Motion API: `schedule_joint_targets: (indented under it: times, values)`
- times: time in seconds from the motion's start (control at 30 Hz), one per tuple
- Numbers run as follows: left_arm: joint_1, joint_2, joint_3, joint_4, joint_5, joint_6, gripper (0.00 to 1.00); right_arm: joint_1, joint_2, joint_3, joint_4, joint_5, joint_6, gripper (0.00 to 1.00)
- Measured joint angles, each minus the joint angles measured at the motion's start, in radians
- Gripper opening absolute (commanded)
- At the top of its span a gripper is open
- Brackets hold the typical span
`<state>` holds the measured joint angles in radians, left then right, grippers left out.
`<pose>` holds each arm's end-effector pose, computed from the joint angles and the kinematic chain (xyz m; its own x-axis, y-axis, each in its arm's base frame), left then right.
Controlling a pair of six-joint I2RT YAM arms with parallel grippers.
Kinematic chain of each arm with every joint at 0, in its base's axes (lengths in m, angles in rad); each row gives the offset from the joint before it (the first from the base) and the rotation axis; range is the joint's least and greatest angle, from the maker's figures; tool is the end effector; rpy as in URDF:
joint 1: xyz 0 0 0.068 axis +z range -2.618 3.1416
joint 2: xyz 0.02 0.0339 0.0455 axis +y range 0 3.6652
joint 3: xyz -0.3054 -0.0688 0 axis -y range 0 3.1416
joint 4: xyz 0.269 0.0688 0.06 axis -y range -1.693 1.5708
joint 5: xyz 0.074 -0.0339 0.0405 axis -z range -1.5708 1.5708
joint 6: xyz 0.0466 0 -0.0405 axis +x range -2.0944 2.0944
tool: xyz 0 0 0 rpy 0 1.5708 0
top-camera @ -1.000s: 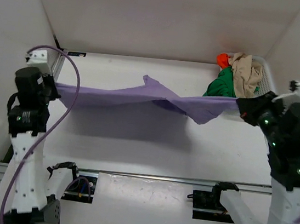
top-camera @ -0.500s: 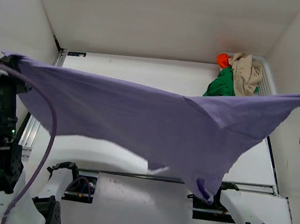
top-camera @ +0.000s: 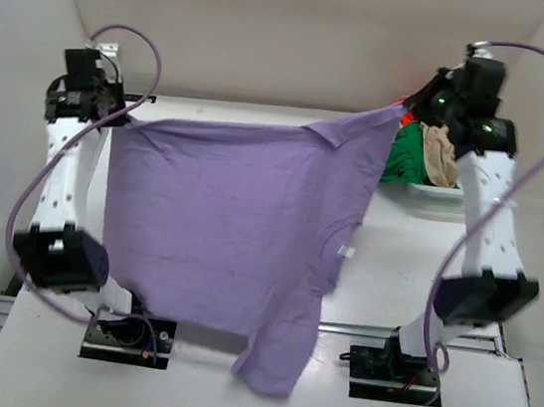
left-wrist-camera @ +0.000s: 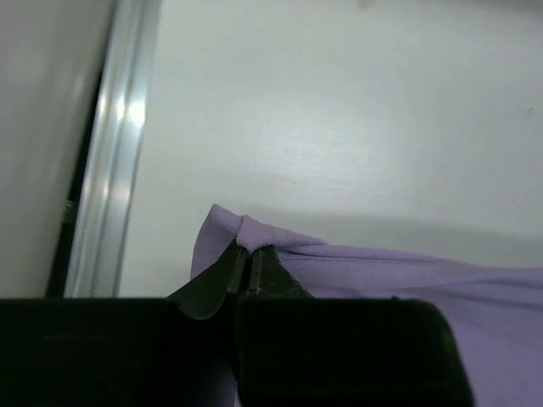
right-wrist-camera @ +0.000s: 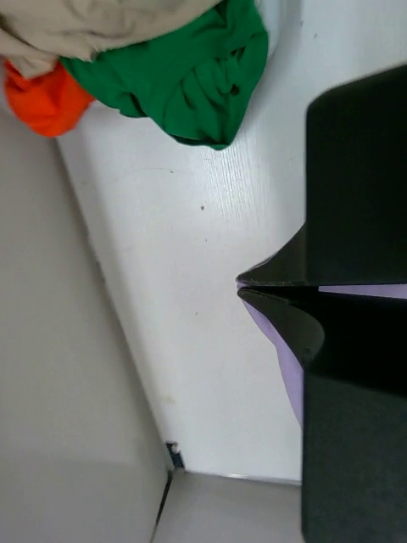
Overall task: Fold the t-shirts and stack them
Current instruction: Flatten out the tshirt, then grap the side of the flattened tshirt furthest away from the robot with both arms
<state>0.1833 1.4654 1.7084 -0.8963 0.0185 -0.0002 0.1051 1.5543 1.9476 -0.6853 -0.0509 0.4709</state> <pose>0.3249 0.0594 0.4669 -0.5976 -0.1110 -0.7941 -0.1679 0.9857 -0.0114 0.3537 0.0397 0.5427 -0.3246 0.4214 -0.8468 -0.0067 0.8942 0.4475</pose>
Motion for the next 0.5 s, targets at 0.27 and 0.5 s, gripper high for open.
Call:
schedule_joint_targets:
  times: [0.27, 0.5]
  values:
    - [-0.018, 0.430, 0.090, 0.038, 0.002, 0.000, 0.10, 0.001, 0.452, 0.137, 0.067, -0.068, 0.039, 0.00]
    - [-0.019, 0.721, 0.249, 0.076, -0.040, 0.000, 0.10, 0.001, 0.584, 0.150, 0.091, -0.111, 0.079, 0.00]
